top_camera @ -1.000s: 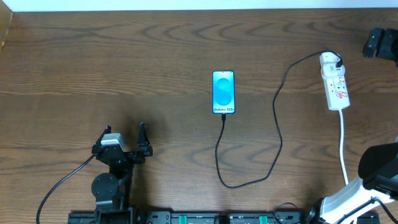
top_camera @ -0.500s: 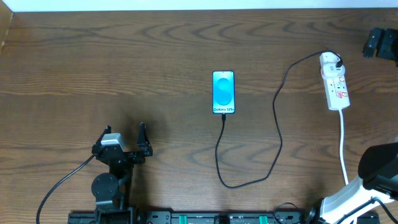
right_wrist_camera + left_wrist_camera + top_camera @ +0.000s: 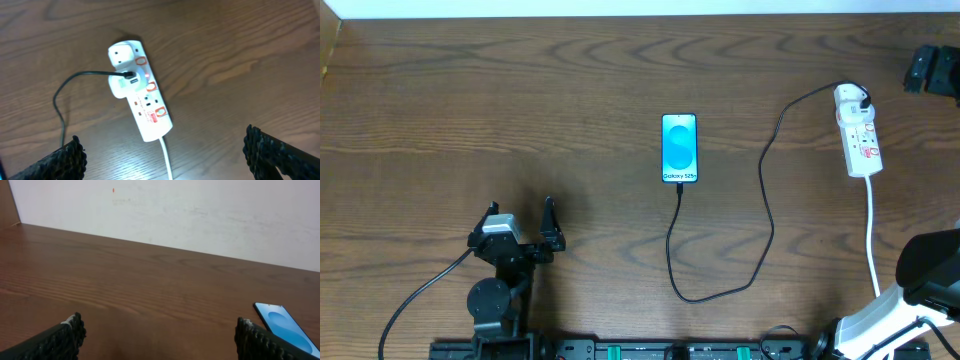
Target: Plug charger to phone and switch on socket
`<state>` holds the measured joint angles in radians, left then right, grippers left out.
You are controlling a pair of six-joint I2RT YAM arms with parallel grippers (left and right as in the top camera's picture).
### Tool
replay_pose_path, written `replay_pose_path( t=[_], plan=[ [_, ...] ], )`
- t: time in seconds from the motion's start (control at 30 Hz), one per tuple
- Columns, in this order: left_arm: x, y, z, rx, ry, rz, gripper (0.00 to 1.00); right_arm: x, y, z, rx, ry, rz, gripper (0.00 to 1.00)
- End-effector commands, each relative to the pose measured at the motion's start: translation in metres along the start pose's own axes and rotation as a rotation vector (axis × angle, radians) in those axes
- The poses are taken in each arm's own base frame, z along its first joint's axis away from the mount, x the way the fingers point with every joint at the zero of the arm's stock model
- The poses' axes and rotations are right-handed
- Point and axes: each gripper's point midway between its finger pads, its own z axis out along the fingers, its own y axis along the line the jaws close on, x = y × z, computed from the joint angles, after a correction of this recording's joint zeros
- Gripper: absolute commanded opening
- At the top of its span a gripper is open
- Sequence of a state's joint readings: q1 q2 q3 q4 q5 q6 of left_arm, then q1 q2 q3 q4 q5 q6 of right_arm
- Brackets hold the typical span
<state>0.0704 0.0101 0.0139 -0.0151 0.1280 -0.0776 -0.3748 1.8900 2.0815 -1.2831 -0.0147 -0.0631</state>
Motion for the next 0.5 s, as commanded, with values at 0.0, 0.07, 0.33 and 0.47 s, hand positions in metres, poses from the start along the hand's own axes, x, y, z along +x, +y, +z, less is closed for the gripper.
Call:
replay_pose_path(
  t=[0.0,0.07,0.33,0.47],
  plan=[
    [0.014,0.001,0.000,-0.001,0.049,0.002,0.97,-0.001,-0.006,-0.001,0.041,-0.001,-0.015,0.99],
    [0.014,0.001,0.000,-0.001,0.049,0.002,0.97,-0.001,-0.006,-0.001,0.041,-0.001,-0.015,0.99],
    [0.014,0.001,0.000,-0.001,0.049,0.002,0.97,0.000,0.000,0.002,0.006,0.000,-0.015,0.99],
    [0.014,0.001,0.000,-0.001,0.049,0.002,0.96,-0.013,0.024,0.011,-0.137,-0.062,-0.019,0.99]
  ],
)
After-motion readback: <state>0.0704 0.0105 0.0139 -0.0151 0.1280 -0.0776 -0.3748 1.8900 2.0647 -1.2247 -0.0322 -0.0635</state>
